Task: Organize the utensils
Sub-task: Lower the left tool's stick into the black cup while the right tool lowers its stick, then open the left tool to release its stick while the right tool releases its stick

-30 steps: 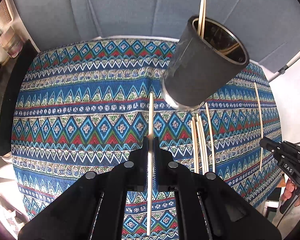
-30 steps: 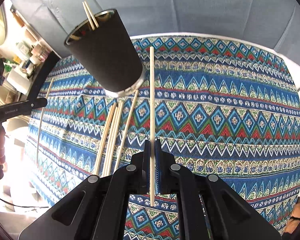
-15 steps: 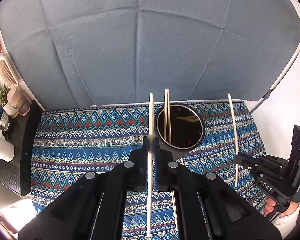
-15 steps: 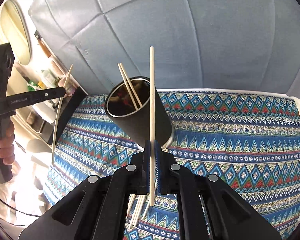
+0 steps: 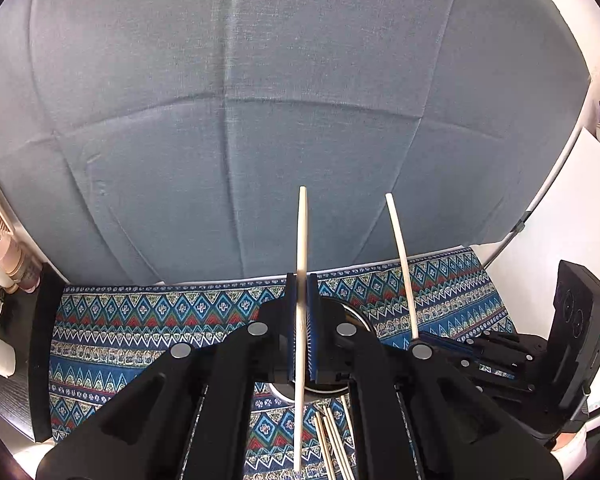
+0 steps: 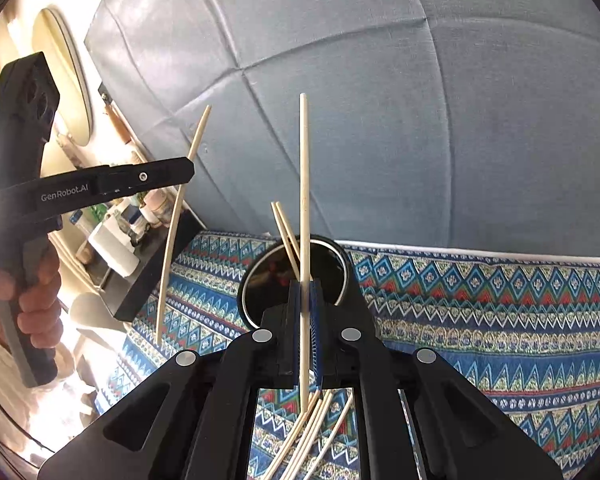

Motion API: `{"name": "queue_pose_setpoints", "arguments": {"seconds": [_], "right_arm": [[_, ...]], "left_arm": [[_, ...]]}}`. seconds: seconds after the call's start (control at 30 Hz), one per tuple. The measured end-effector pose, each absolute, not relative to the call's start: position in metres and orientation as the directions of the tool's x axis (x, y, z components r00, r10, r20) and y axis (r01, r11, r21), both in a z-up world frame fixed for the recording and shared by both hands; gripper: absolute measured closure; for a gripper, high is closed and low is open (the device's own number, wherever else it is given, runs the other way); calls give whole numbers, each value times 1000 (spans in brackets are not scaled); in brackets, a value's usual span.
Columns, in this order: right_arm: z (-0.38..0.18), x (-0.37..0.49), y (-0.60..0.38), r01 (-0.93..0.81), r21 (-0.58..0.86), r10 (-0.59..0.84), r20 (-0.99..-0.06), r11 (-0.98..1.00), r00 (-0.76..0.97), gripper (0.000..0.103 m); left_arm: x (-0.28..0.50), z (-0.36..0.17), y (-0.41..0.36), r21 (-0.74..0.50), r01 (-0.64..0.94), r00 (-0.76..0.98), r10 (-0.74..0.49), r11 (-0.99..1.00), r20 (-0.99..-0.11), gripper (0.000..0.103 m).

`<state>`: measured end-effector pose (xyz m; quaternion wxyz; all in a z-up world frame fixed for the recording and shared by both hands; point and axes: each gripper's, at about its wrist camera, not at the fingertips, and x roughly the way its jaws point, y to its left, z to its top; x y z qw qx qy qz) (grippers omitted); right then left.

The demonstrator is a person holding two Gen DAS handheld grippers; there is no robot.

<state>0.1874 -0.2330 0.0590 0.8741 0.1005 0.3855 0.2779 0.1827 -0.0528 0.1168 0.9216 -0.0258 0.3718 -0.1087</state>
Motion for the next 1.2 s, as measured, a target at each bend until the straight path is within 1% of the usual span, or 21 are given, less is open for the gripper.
{"name": "queue_pose_setpoints", "arguments": {"seconds": [0.1,0.17,0.27,0.4,0.43,0.57,0.77,0.97,1.07,1.1,1.13,1.17,1.2], "right_arm": [[58,197,-232,-443,415,607,-545,795,578,98],[55,202,-232,-479,431,644,-480,765,596,98],[45,212,-229,-488,475,676,-421,732,605,98],[30,222,-229,-493,508,690,-340,706,639,98],[25,224,-228,-496,512,692,-325,702,645,98],[6,229,-219,-478,494,665,-329,726,670,98],[-7,224,-209,-477,441,639,-372,760,673,98],[-16,219,-209,-468,425,625,-400,775,671,98],[-17,215,-211,-455,424,614,-405,783,678,95],[-16,214,-212,-450,418,606,-409,789,682,94],[-16,213,-212,-450,411,602,-415,793,682,94],[-15,211,-214,-450,404,598,-418,796,684,94],[-14,209,-216,-448,394,591,-422,802,687,94]], "left_arm": [[187,117,-54,-147,194,740,-243,970,-627,98],[189,117,-50,-189,212,766,-283,959,-577,98],[191,114,-45,-212,202,812,-284,956,-510,98],[197,104,-37,-296,218,836,-334,930,-436,98],[198,101,-36,-301,219,845,-335,928,-418,98],[200,87,-40,-302,243,868,-345,922,-356,98],[194,58,-50,-244,252,888,-324,936,-327,98],[193,34,-58,-207,250,872,-313,946,-375,98],[189,28,-53,-202,234,872,-297,951,-388,97],[188,27,-50,-209,231,872,-297,950,-390,91],[186,27,-46,-216,224,872,-295,950,-391,82],[186,27,-43,-222,220,873,-293,950,-391,79],[184,28,-38,-224,213,876,-287,951,-387,72]]}}
